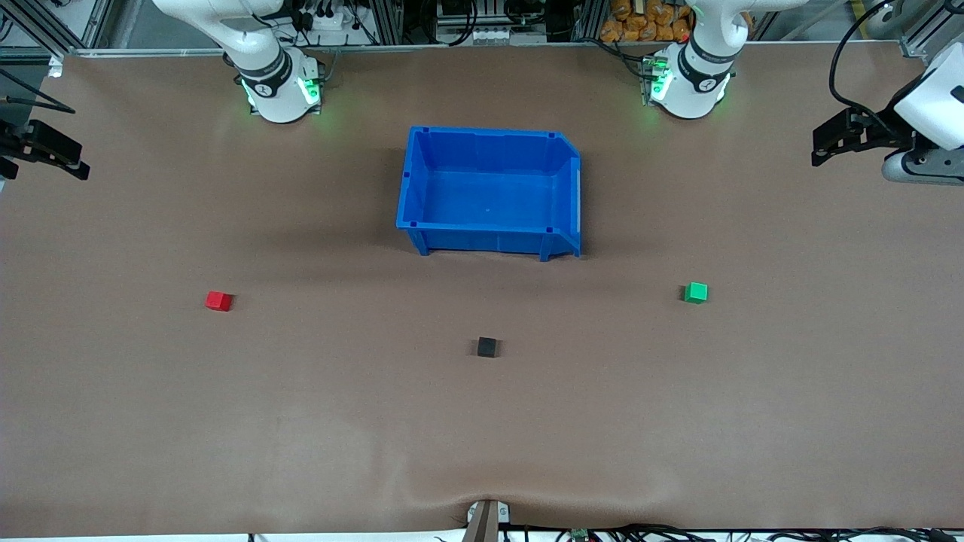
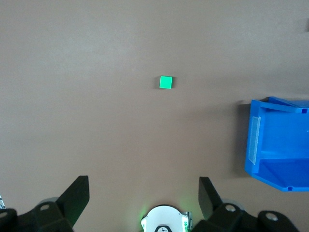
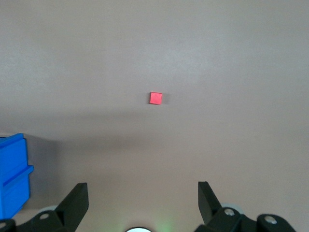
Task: Attach green and red cubes to black cube
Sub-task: 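Reach the right gripper toward the red cube while the left gripper reaches the green cube, then grasp the red cube with the right gripper while the left gripper grasps the green cube, then carry the red cube and the green cube toward the black cube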
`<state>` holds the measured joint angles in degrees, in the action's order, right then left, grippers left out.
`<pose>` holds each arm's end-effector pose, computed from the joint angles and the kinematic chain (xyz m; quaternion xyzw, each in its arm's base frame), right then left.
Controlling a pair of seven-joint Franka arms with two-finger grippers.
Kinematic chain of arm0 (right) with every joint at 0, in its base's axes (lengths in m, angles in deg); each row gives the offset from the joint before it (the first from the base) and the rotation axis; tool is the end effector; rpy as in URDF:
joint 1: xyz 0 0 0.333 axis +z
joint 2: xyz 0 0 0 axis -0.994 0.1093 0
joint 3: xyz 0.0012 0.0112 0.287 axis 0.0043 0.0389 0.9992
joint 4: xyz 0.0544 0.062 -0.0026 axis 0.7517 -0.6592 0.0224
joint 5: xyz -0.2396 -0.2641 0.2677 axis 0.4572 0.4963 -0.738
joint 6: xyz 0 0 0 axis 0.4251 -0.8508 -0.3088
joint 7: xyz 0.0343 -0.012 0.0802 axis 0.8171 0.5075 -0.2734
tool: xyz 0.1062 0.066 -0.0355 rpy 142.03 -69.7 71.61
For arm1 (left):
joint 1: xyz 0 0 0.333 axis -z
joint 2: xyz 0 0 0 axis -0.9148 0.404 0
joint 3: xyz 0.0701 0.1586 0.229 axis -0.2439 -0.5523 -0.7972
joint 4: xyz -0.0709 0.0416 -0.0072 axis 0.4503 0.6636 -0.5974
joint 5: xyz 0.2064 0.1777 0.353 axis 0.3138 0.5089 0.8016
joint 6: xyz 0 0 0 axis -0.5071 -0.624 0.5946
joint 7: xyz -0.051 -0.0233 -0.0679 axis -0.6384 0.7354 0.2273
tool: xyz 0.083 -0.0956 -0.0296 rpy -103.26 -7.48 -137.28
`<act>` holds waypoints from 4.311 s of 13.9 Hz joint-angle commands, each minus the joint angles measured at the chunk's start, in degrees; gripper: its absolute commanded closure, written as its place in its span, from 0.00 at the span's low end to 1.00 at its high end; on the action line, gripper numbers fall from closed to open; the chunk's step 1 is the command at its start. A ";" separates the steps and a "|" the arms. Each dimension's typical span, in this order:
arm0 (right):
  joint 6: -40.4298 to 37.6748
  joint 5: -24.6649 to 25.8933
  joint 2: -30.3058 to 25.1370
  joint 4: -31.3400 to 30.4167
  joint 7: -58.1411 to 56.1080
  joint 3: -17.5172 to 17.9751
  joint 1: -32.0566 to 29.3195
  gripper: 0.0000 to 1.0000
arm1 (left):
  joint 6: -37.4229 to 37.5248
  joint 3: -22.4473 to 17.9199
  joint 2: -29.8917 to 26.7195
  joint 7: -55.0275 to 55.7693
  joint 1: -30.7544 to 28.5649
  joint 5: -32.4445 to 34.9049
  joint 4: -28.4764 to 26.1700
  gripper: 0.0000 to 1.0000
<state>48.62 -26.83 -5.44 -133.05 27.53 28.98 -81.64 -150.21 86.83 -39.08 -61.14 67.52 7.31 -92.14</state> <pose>0.5768 -0.0467 0.6062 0.9996 -0.0011 -0.0257 0.0153 0.5780 -0.0578 0.6034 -0.9969 0.0622 0.0370 0.0321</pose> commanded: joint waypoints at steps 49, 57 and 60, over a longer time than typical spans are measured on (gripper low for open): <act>26.59 -34.63 43.80 5.91 58.97 0.48 8.18 1.00 | -57.36 1.59 31.91 2.50 -0.21 6.42 -28.42 0.09; 50.42 -38.52 51.61 9.23 90.37 0.39 25.67 1.00 | -57.01 1.67 31.74 9.24 -0.12 6.42 -28.34 1.00; 50.79 -38.60 52.33 10.04 94.35 0.48 28.32 1.00 | -56.66 1.76 31.65 17.32 0.66 6.07 -26.24 1.00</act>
<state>100.24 -64.13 45.83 -125.55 119.73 30.16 -53.96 -207.11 88.40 -7.34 -49.45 67.69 12.46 -120.16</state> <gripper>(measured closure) 0.604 0.604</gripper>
